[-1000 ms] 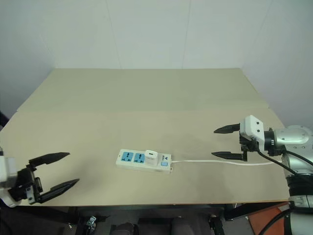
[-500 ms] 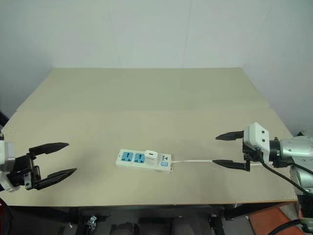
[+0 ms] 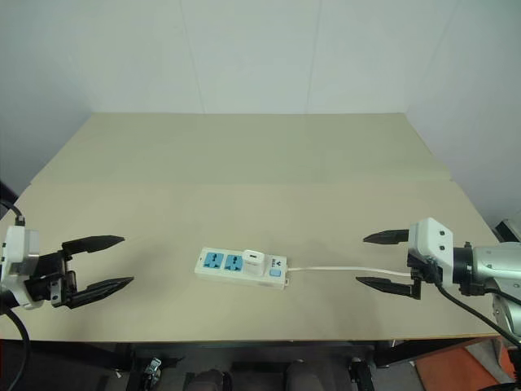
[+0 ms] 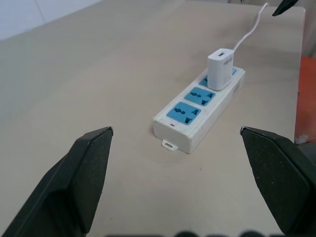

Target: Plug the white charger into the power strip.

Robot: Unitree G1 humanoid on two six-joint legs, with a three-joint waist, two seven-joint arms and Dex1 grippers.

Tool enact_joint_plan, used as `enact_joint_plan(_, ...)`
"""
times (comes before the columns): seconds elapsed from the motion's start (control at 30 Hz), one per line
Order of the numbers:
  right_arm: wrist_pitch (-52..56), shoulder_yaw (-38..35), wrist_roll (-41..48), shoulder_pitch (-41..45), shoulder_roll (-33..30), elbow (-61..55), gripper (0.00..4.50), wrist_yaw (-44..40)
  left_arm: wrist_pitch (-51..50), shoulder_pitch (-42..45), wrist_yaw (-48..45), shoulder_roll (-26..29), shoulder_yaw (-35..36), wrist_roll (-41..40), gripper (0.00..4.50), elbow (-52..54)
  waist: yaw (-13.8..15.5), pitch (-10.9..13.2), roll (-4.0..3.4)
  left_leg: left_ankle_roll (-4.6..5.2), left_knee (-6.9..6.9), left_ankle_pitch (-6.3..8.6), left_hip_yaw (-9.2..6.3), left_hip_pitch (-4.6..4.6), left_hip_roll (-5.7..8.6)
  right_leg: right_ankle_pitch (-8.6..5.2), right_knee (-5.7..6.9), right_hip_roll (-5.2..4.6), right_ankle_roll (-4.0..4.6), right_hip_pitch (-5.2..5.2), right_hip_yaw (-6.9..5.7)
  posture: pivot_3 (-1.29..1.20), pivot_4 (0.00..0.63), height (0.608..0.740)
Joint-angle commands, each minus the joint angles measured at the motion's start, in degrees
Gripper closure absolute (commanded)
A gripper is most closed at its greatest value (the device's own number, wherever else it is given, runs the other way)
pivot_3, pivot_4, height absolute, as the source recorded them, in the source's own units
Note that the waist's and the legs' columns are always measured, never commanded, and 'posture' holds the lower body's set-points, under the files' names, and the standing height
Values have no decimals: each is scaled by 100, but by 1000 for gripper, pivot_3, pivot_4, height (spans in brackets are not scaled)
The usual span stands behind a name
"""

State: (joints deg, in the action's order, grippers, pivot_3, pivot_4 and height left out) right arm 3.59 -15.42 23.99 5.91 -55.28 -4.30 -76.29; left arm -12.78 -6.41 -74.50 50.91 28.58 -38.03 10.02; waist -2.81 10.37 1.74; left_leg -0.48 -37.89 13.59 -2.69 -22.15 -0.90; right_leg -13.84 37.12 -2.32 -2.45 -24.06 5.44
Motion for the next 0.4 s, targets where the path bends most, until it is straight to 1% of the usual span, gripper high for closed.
enact_joint_plan(0.03, 88, -297, 144, -83, -65, -294, 53, 171, 65, 187, -86, 147, -60, 99, 0, -143, 8, 0, 0, 0, 0, 0, 0, 1, 0, 0, 0, 0, 0, 0, 0, 0, 150, 740)
enact_joint_plan(0.4, 257, -436, 284, -644, 143, -987, 53, 570, 100, 757, -324, 303, -355, 290, 0, -636, 24, 0, 1, 0, 0, 0, 0, 0, 0, 1, 1, 0, -2, 1, 0, 0, 150, 740)
